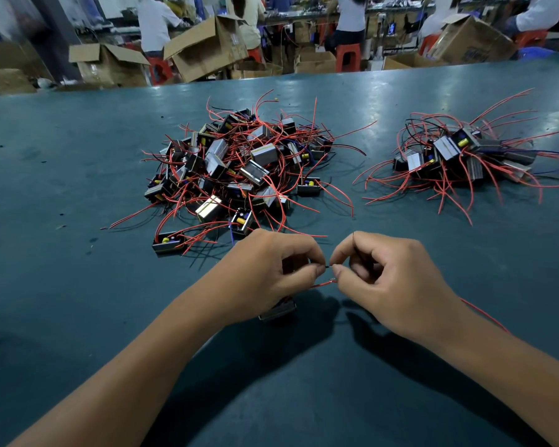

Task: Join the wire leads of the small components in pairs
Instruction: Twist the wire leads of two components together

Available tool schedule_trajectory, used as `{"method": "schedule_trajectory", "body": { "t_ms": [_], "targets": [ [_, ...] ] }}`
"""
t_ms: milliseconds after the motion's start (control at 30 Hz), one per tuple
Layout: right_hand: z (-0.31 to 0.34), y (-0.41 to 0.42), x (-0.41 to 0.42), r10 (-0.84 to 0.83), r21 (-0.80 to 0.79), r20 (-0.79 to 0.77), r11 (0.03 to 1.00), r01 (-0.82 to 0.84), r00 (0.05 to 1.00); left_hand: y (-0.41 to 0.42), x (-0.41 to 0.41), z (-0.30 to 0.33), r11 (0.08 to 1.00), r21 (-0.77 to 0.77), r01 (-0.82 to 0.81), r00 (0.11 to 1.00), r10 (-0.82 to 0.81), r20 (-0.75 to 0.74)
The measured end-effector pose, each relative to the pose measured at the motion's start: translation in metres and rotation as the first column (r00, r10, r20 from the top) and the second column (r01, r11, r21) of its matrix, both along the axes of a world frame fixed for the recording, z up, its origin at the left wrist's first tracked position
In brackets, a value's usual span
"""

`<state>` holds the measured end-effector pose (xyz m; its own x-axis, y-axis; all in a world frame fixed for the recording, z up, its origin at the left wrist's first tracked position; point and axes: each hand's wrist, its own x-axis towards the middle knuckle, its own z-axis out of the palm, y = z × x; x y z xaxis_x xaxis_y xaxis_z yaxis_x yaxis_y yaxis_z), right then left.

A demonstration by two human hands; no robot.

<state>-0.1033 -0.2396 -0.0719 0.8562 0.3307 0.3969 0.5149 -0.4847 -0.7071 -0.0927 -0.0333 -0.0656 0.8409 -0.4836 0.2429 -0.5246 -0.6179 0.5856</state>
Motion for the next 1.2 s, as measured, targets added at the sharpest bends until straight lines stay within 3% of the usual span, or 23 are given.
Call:
{"method": "schedule_trajectory", "body": {
  "t_ms": [467, 733, 933, 1067, 1200],
  "targets": [
    [-0.001, 0.000, 0.000, -0.007, 0.014, -0.032, 1.000, 0.007, 0.999, -0.002, 0.000, -0.002, 1.000, -0.019, 0.018, 0.996, -0.016, 0.088],
    [-0.002, 0.002, -0.002, 0.034, 0.098, -0.135, 0.995, -0.021, 0.990, -0.008, -0.002, 0.000, 0.997, -0.061, 0.040, 0.991, -0.031, 0.129],
    [-0.001, 0.001, 0.006, 0.066, 0.175, -0.306, 0.985, -0.012, 0.950, -0.011, -0.005, 0.001, 0.997, 0.061, 0.038, 0.921, -0.059, 0.386],
    [-0.002, -0.002, 0.007, 0.080, 0.165, -0.287, 0.986, -0.033, 0.955, -0.009, -0.004, -0.001, 0.999, -0.020, 0.027, 0.959, -0.021, 0.281],
    [-0.003, -0.006, 0.005, 0.085, 0.104, -0.143, 0.992, -0.070, 0.986, -0.007, -0.002, -0.001, 0.998, -0.065, 0.013, 0.981, 0.000, 0.195]
  ]
}}
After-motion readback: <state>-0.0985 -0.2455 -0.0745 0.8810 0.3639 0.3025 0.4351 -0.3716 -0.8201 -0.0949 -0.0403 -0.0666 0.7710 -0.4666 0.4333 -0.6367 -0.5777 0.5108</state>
